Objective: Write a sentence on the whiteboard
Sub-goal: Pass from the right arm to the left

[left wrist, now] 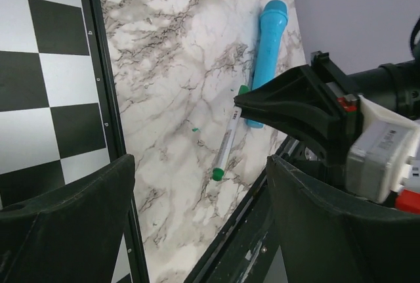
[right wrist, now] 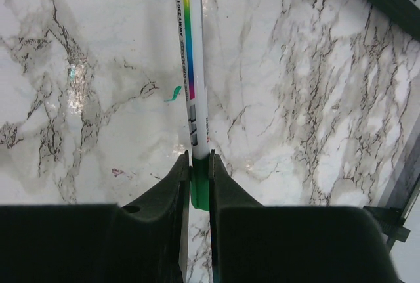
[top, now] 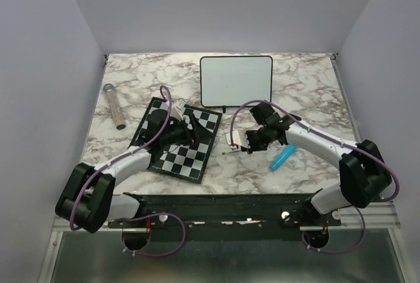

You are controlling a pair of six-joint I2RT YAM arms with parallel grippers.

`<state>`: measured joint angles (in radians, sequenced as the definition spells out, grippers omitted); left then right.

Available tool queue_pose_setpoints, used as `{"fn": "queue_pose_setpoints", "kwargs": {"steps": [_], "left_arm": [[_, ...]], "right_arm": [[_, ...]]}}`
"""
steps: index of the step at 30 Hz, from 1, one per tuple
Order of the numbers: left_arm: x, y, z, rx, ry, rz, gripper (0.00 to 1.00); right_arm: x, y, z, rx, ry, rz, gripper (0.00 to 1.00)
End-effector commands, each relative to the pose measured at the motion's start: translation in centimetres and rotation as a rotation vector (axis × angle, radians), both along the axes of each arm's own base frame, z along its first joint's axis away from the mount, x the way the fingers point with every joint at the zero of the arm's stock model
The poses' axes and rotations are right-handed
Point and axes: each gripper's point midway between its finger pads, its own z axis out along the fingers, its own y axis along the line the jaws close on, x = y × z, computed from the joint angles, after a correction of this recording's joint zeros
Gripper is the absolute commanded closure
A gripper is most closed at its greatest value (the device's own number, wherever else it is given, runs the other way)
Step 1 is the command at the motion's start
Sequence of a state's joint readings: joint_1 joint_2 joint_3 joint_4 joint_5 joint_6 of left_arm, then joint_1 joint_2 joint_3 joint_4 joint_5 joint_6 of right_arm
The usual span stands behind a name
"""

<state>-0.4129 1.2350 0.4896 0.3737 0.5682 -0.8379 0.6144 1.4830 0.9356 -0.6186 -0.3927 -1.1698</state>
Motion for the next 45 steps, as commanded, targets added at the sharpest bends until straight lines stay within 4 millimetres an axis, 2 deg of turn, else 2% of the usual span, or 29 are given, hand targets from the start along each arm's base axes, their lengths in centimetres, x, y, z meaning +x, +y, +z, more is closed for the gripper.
{"fn": "queue_pose_setpoints", "kwargs": {"steps": [1,5,9,17,25,33,43,45], "left_arm": [[0.7,-1.9,-0.2,0.020,-0.048,-0.048,0.14],[0.5,-3.2,-1.4,0.036,-0.020,-0.083,0.15],[0.5,-4.8,-1.4,0.028,-0.027,-0.125,0.20],[-1.5,-6.8,-1.9,0.018,-0.009,-0.221,0.32],[-3.6,-7.7,-2.1,-0.023,0.004,-0.296,0.44],[-3.9,-8.7,-1.8,-0.045,0.009,-0.321,0.55],[-3.9,-8.5,-2.9,0.006,0.026,-0.313,0.57],[-3.9,-8.5,-2.9,0.008,0.025,-0.312,0.60]], "right_arm": [[-0.5,1.4,1.6,0.092,-0.016,0.036,0.96],[-0.9,1.9,2.4,0.135,-0.010,0.049,0.96],[-1.0,2.0,2.6,0.142,-0.011,0.052,0.96],[-0.3,2.0,2.5,0.132,-0.020,0.015,0.96],[-0.1,2.5,2.6,0.149,-0.003,-0.004,0.96],[0.3,2.4,2.3,0.137,-0.004,-0.028,0.96],[0.6,2.4,2.2,0.130,0.008,-0.061,0.96],[0.6,2.5,2.2,0.131,0.011,-0.062,0.96]]}}
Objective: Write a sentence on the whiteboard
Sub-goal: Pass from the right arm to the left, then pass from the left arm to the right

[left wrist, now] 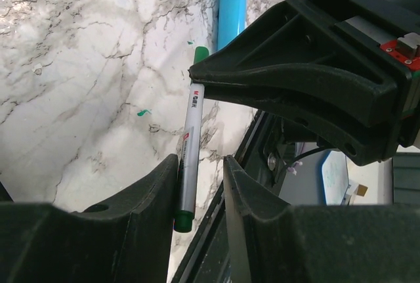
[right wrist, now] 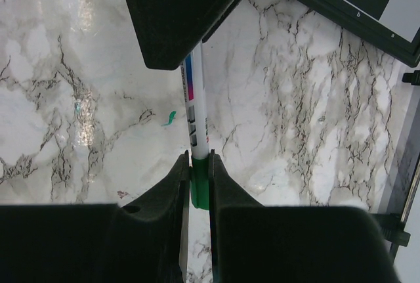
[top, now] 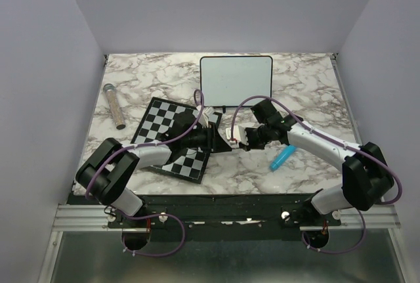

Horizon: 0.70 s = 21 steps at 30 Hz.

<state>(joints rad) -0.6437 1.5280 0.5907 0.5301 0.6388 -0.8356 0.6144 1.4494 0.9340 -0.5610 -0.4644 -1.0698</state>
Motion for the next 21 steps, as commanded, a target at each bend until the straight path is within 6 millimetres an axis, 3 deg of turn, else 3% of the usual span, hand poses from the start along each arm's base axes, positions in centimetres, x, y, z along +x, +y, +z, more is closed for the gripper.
{"fn": "queue_pose_setpoints", "kwargs": {"steps": [1,8,12,14,15,17,18,20,21], "left_arm": [[-0.1,-0.4,0.0,0.007,-0.018,-0.019,0.62],[0.1,-0.6,-0.1,0.033,-0.027,-0.027,0.73],[0.1,-0.6,-0.3,0.045,-0.035,-0.033,1.00],[0.1,-0.2,-0.5,0.064,-0.062,-0.032,1.00],[0.4,0.0,0.0,0.068,-0.098,-0.020,1.00],[-0.1,0.9,-0.6,0.112,-0.158,-0.036,1.00],[-0.3,1.2,0.3,0.100,-0.208,-0.039,1.00],[-0.9,2.2,0.0,0.124,-0.299,-0.045,1.00],[-1.7,2.3,1.7,0.092,-0.381,-0.056,1.00]], "right_arm": [[0.7,0.7,0.6,0.017,-0.008,-0.017,0.96],[0.7,0.9,0.6,0.023,0.001,-0.020,0.96],[0.6,1.0,0.8,0.031,0.011,-0.023,0.94],[0.4,1.2,1.5,0.051,0.025,-0.032,0.81],[-0.3,1.3,1.8,0.075,0.078,-0.042,0.55],[-0.2,1.0,4.0,0.141,0.111,-0.052,0.35],[-1.5,1.1,4.9,0.191,0.169,-0.017,0.23],[-1.7,0.0,6.7,0.268,0.179,-0.016,0.17],[-2.7,0.0,7.4,0.309,0.208,0.020,0.14]]}}
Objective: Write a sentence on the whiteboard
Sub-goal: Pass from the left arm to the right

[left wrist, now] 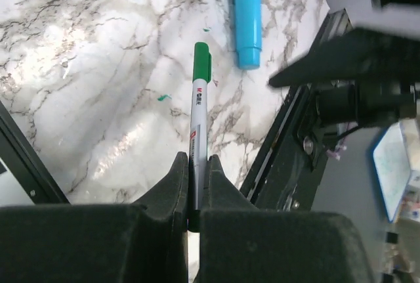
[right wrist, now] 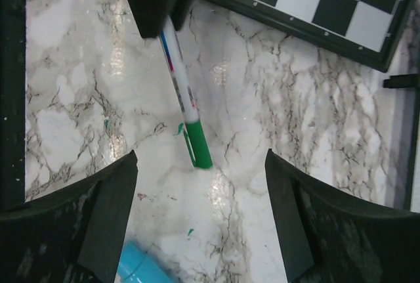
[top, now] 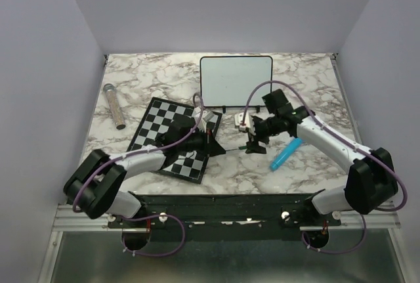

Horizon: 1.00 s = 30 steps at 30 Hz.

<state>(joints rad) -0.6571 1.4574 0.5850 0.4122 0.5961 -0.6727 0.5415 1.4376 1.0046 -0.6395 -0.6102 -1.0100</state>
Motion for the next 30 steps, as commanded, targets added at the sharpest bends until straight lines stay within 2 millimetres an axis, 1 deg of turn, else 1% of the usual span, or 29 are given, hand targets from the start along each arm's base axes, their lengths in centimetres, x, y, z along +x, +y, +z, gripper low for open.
{"fn": "queue_pose_setpoints", "kwargs": {"steps": [1,2,3,4,5,6,8,9,11,12,14,17,18,20,21,23,24,26,27,28,29,30], "left_arm": [[-1.9,1.7,2.1,-0.006,-0.324,-0.043,1.00],[-2.3,1.8,2.8,-0.022,-0.375,-0.051,1.00],[-2.7,2.0,4.5,-0.054,-0.478,-0.060,1.00],[-3.6,2.1,4.7,-0.072,-0.520,-0.076,1.00],[-3.9,2.1,5.3,-0.087,-0.559,-0.080,1.00],[-4.2,2.3,6.4,-0.106,-0.619,-0.079,1.00],[-4.9,2.1,6.8,-0.120,-0.660,-0.101,1.00],[-5.1,2.1,7.0,-0.123,-0.672,-0.105,1.00],[-5.3,1.8,7.2,-0.122,-0.682,-0.115,1.00],[-5.1,1.8,7.3,-0.118,-0.682,-0.108,1.00],[-5.1,1.7,7.3,-0.117,-0.686,-0.110,1.00],[-5.0,1.7,7.7,-0.124,-0.691,-0.103,1.00],[-5.0,1.7,7.7,-0.125,-0.690,-0.099,1.00],[-5.1,1.6,8.0,-0.141,-0.692,-0.097,1.00],[-5.1,1.5,8.0,-0.144,-0.688,-0.096,1.00],[-5.2,1.4,8.3,-0.162,-0.694,-0.100,1.00],[-5.2,1.3,8.3,-0.166,-0.686,-0.099,1.00],[-5.4,1.1,8.5,-0.180,-0.686,-0.106,1.00],[-5.5,1.0,8.5,-0.186,-0.679,-0.106,1.00],[-5.5,0.9,8.6,-0.196,-0.683,-0.106,1.00],[-5.6,0.9,8.6,-0.201,-0.682,-0.106,1.00],[-5.7,0.9,8.7,-0.206,-0.681,-0.106,1.00]], "right_arm": [[-3.0,-0.5,5.0,0.218,0.099,0.067,0.13],[-3.3,-0.7,5.1,0.231,0.110,0.068,0.13],[-3.9,-0.6,5.4,0.252,0.121,0.077,0.12],[-4.2,-0.5,5.6,0.266,0.129,0.085,0.11],[-4.7,-0.4,5.6,0.282,0.143,0.093,0.11],[-5.2,-0.1,5.8,0.309,0.169,0.107,0.11],[-5.4,0.2,6.2,0.333,0.196,0.112,0.11],[-5.8,0.5,6.9,0.362,0.216,0.124,0.11],[-6.3,0.9,7.2,0.385,0.260,0.136,0.12],[-6.9,1.2,7.4,0.400,0.286,0.155,0.14],[-7.2,1.5,7.2,0.398,0.304,0.167,0.17],[-7.5,2.0,6.5,0.374,0.331,0.178,0.25],[-7.7,2.1,6.3,0.365,0.339,0.184,0.32],[-7.8,2.3,6.2,0.355,0.349,0.187,0.41],[-7.9,2.5,5.9,0.344,0.356,0.192,0.50],[-8.0,2.7,5.8,0.340,0.362,0.194,0.57],[-8.0,2.8,5.8,0.339,0.363,0.197,0.62],[-8.0,2.8,5.8,0.340,0.364,0.195,0.69],[-8.0,2.8,5.7,0.338,0.365,0.194,0.76],[-8.0,2.8,5.7,0.338,0.364,0.196,0.79],[-8.0,2.8,5.8,0.338,0.360,0.196,0.90],[-8.0,2.8,5.8,0.340,0.360,0.195,0.99]]}}
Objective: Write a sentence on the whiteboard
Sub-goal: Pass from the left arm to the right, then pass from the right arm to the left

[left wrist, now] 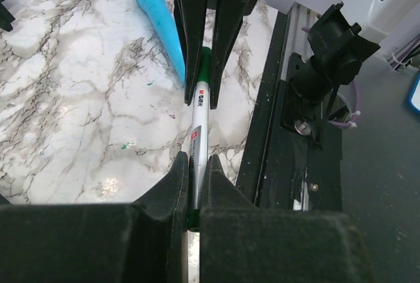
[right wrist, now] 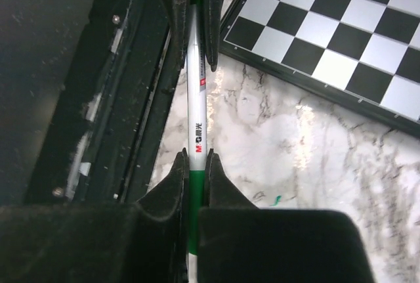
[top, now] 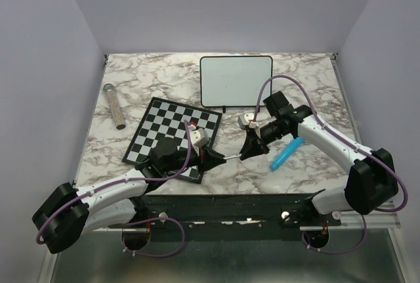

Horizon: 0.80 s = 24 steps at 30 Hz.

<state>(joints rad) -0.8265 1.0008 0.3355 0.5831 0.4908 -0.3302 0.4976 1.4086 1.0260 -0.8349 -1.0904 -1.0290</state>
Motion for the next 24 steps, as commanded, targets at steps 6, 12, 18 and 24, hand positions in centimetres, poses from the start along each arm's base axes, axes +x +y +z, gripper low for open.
{"fn": "queue_pose_setpoints", "kwargs": {"steps": [6,12,18,24], "left_arm": [[0.3,-0.1,2.8,-0.145,-0.048,0.028,0.86],[-0.2,0.6,3.5,-0.225,-0.038,0.051,0.48],[-0.3,1.1,4.5,-0.338,0.004,0.073,0.46],[-0.6,0.9,5.4,-0.431,0.059,0.053,0.46]], "right_arm": [[-1.4,0.7,1.6,0.053,0.047,0.043,0.99],[-1.5,1.2,2.5,0.094,0.061,0.050,0.99],[-1.6,1.7,3.0,0.131,0.115,0.024,0.99],[-1.2,1.9,3.0,0.132,0.124,0.007,0.99]]}}
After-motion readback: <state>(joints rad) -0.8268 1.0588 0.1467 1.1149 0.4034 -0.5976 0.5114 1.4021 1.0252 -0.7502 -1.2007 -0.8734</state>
